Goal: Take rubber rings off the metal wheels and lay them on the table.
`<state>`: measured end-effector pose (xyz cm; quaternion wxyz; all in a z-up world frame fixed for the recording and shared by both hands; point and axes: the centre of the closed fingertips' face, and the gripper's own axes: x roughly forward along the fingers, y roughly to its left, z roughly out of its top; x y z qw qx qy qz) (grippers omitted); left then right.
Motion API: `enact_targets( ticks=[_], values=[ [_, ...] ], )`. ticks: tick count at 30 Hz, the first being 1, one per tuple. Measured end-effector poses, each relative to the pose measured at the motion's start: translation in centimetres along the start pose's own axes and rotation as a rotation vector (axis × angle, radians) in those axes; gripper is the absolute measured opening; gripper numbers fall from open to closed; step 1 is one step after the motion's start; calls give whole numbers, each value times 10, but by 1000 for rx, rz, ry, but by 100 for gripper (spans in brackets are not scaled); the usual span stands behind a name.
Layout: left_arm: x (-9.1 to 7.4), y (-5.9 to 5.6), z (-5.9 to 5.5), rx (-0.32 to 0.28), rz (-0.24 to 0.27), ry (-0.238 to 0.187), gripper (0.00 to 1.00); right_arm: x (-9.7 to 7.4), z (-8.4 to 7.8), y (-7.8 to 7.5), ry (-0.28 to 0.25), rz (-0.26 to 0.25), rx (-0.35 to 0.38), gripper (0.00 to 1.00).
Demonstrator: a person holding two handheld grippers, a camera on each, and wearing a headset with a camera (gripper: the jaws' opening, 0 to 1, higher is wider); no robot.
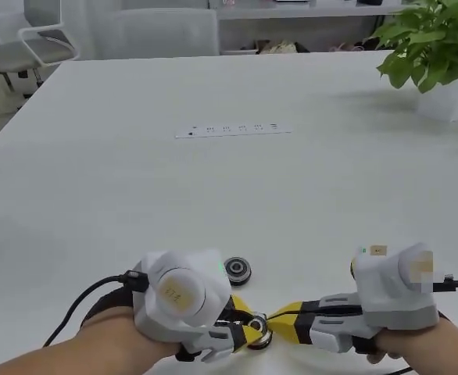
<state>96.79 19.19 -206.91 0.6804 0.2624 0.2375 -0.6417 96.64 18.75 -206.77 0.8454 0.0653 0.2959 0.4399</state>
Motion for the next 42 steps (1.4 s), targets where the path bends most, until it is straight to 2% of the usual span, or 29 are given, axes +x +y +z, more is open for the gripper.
enact_targets(
  ticks=[31, 33, 34, 36, 42],
  values=[
    [0, 0, 0, -3, -1, -1, 8, 3, 4, 10, -23, 42, -26, 0],
    [0, 0, 0, -3, 0, -2, 8, 3, 5, 11, -29, 51, -25, 0],
    [0, 0, 0, -3, 0, -2, 8, 3, 8, 17, -42, 79, -22, 0],
    [0, 0, 0, -3, 2, -3, 8, 3, 6, 13, -27, 58, -45, 0],
    [0, 0, 1, -4, 7, -9, 8, 2, 8, 10, -44, 43, -28, 0]
  ],
)
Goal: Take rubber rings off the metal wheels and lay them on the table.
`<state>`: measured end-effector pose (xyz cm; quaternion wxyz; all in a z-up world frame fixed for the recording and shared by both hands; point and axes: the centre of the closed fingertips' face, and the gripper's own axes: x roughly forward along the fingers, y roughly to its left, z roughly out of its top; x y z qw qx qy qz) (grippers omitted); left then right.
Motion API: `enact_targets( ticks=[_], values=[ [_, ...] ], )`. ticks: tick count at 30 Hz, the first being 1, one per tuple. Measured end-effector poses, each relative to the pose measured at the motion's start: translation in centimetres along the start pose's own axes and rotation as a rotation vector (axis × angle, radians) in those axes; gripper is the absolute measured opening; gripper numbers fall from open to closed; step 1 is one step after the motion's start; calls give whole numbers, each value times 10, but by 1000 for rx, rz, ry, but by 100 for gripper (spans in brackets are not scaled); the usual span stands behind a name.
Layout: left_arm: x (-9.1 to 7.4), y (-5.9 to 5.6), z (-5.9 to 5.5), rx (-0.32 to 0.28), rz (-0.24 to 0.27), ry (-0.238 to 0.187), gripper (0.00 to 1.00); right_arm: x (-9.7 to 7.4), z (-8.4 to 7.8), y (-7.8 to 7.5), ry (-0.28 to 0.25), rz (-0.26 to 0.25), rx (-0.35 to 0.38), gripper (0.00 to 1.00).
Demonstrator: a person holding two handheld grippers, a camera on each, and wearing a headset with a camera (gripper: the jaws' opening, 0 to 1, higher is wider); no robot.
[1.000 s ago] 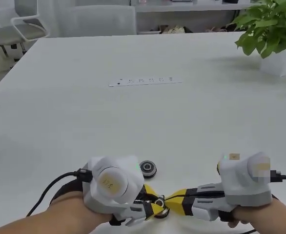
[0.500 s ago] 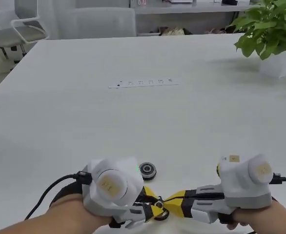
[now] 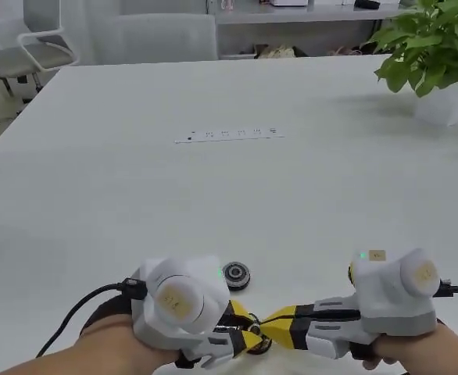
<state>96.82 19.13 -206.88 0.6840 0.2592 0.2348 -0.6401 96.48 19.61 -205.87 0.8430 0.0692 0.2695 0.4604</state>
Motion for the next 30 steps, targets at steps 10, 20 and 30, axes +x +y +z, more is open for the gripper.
enact_targets(
  ticks=[10, 20, 30],
  values=[
    [0, 0, 2, 19, -3, 1, 10, -2, 2, -4, -11, -19, -4, 0],
    [-13, -3, 14, 2, -28, -39, 14, -3, 5, -5, -31, -18, 6, 0],
    [-38, 0, 24, 18, -6, -77, 25, -5, 10, -2, -32, -4, -3, 0]
  ],
)
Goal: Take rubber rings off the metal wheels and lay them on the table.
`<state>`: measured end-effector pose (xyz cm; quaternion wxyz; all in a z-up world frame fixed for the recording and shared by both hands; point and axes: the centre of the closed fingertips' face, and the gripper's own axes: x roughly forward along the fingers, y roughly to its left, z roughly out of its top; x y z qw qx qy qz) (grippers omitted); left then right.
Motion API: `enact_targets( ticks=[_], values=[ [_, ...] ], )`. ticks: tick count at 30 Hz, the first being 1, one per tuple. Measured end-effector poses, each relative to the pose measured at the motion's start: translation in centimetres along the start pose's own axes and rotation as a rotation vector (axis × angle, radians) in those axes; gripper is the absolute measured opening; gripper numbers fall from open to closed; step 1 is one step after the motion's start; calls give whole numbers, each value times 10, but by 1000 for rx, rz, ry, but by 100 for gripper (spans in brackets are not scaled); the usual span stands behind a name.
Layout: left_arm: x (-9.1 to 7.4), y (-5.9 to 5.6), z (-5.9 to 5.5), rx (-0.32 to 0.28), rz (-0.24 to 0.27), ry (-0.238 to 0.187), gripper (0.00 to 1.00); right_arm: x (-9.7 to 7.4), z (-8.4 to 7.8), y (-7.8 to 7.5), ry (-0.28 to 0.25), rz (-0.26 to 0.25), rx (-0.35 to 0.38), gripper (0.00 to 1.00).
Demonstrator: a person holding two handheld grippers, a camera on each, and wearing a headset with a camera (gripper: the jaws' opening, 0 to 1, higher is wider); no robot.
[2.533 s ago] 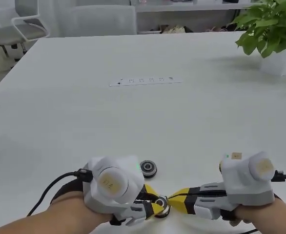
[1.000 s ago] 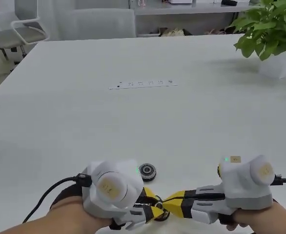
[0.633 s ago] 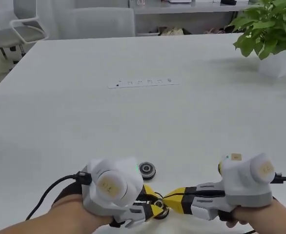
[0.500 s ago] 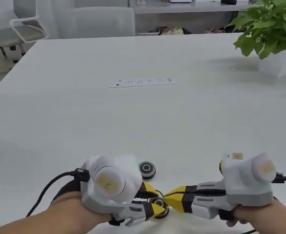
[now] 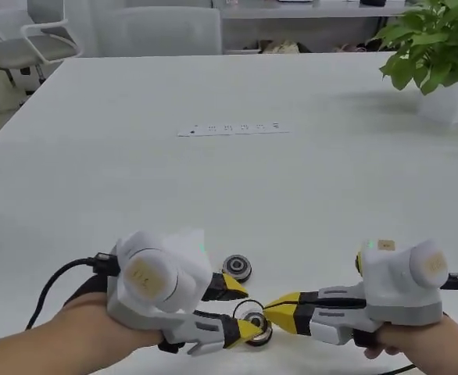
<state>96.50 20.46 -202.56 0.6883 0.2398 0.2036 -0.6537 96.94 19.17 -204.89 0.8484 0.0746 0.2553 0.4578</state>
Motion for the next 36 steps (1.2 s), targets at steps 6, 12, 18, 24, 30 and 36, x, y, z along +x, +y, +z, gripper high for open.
enact_targets(
  ticks=[6, 12, 18, 24, 30, 36],
  values=[
    [-18, 8, 3, -11, 35, -18, 32, -2, 9, -1, -8, 3, -18, 0],
    [-33, 13, 4, -14, 60, -25, 42, -3, 17, -2, -8, 4, -31, 0],
    [-49, 21, 1, -43, 92, -38, 48, -1, 27, -3, -7, 11, -47, 0],
    [-59, 25, -6, -61, 115, -36, 55, 4, 33, -4, 0, 19, -62, 0],
    [-65, 25, -12, -84, 130, -29, 62, 9, 36, -5, 20, 28, -74, 0],
    [-72, 26, -16, -95, 154, -30, 68, 16, 35, -7, 54, 42, -95, 0]
  ],
)
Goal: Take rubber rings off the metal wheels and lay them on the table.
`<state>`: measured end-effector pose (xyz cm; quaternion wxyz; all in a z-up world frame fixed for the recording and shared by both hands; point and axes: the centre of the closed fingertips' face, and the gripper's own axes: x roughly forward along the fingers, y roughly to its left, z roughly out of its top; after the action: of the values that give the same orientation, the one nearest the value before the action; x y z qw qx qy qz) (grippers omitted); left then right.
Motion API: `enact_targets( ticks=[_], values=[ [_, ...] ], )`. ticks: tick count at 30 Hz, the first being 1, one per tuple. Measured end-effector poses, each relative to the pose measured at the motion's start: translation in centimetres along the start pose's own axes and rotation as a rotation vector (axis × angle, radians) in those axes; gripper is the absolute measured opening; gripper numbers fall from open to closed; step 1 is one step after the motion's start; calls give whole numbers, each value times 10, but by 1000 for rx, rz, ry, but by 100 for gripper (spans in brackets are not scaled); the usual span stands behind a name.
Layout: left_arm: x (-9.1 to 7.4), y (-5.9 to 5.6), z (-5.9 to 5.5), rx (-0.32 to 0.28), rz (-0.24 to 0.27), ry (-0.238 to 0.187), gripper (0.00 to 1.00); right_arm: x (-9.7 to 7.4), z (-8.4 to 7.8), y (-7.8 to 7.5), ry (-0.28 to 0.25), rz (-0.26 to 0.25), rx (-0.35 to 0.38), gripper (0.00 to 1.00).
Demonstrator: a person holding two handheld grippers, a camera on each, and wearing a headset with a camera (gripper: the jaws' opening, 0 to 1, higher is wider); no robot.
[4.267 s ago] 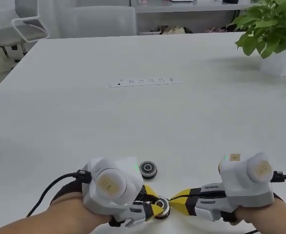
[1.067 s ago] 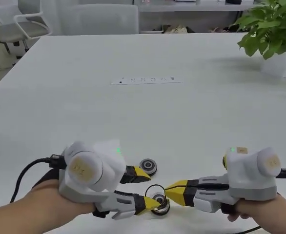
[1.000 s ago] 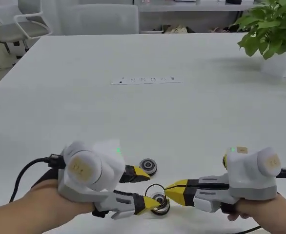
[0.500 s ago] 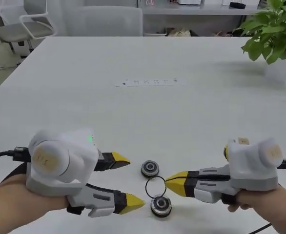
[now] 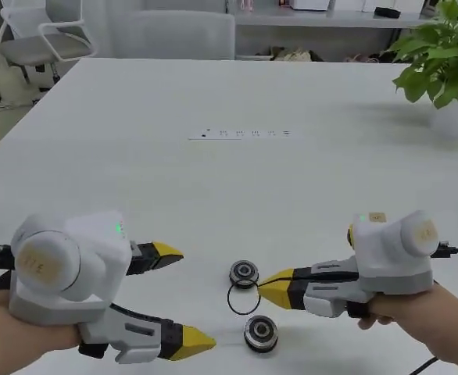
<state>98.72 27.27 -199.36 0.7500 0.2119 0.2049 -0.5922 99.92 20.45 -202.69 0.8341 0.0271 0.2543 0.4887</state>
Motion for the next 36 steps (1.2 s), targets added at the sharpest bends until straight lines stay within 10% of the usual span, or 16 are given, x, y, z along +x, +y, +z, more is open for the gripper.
enact_targets(
  ticks=[36],
  values=[
    [-16, 4, -15, -29, 34, 20, 75, 37, -20, 2, 171, 18, -137, 0]
  ],
)
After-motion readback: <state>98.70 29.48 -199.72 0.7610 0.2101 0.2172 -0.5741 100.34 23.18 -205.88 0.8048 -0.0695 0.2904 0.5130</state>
